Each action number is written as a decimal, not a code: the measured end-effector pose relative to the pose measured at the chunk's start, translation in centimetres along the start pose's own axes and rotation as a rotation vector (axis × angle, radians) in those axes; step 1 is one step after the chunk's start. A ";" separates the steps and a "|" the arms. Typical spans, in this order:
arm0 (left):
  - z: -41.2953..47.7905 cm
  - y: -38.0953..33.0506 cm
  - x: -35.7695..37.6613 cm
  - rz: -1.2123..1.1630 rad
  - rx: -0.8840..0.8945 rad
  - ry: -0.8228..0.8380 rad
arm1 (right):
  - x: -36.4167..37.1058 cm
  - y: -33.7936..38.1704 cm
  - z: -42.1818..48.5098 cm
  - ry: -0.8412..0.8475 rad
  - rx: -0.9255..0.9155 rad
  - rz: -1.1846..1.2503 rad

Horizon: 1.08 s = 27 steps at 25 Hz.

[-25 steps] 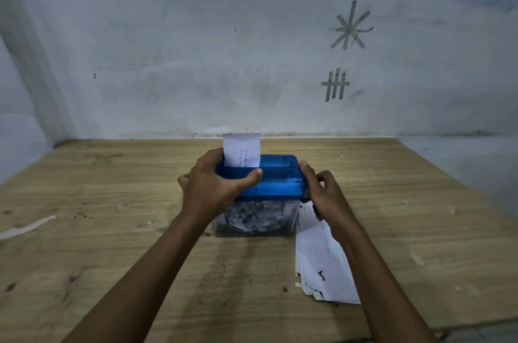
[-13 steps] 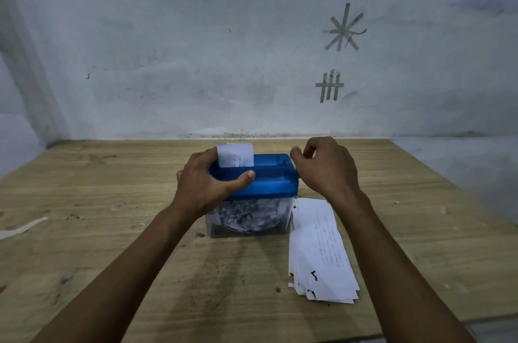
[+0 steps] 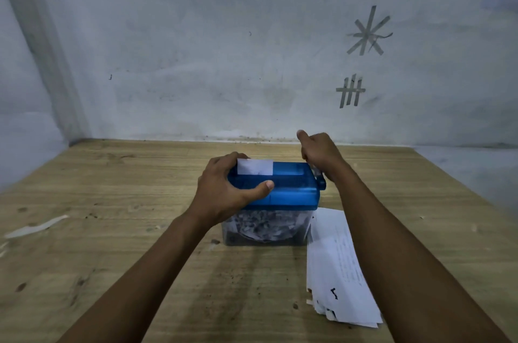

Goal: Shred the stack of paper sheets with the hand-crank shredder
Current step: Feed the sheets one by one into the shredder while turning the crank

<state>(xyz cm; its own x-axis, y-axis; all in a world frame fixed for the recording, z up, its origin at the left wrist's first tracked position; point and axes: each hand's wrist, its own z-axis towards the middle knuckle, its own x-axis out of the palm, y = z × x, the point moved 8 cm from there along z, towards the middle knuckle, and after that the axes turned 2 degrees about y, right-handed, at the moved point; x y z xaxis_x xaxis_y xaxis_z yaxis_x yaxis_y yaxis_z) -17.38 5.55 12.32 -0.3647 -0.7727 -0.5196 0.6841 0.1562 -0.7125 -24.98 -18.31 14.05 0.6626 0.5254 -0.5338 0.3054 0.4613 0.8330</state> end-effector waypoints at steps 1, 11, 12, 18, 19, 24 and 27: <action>0.0 0.2 0.1 0.002 -0.006 -0.006 | 0.9 -1.8 -0.2 0.008 0.086 0.121; -0.5 0.8 -0.3 0.063 -0.071 -0.151 | 1.3 -4.6 -10.4 -0.013 0.052 0.406; -0.6 0.8 -0.3 0.056 -0.070 -0.156 | 1.1 -4.8 -11.1 0.003 0.074 0.351; -0.4 0.7 -0.1 0.069 -0.067 -0.110 | -2.1 -3.0 -12.8 0.013 0.192 -0.056; -0.3 0.8 0.0 0.083 -0.064 -0.088 | -2.9 -1.6 -12.6 -0.040 0.127 -0.204; -0.2 0.6 0.0 -0.059 -0.022 -0.061 | -3.8 3.3 -11.1 -0.192 -0.121 -0.654; 0.0 0.2 0.0 -0.102 -0.009 -0.054 | -3.6 4.0 -9.2 -0.062 -0.141 -0.705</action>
<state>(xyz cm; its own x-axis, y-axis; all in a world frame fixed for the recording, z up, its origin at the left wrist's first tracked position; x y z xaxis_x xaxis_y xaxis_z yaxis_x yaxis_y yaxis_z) -17.23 5.63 12.14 -0.3976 -0.8167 -0.4183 0.6391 0.0807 -0.7649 -32.45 -11.75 17.92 0.3786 0.0290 -0.9251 0.5865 0.7657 0.2641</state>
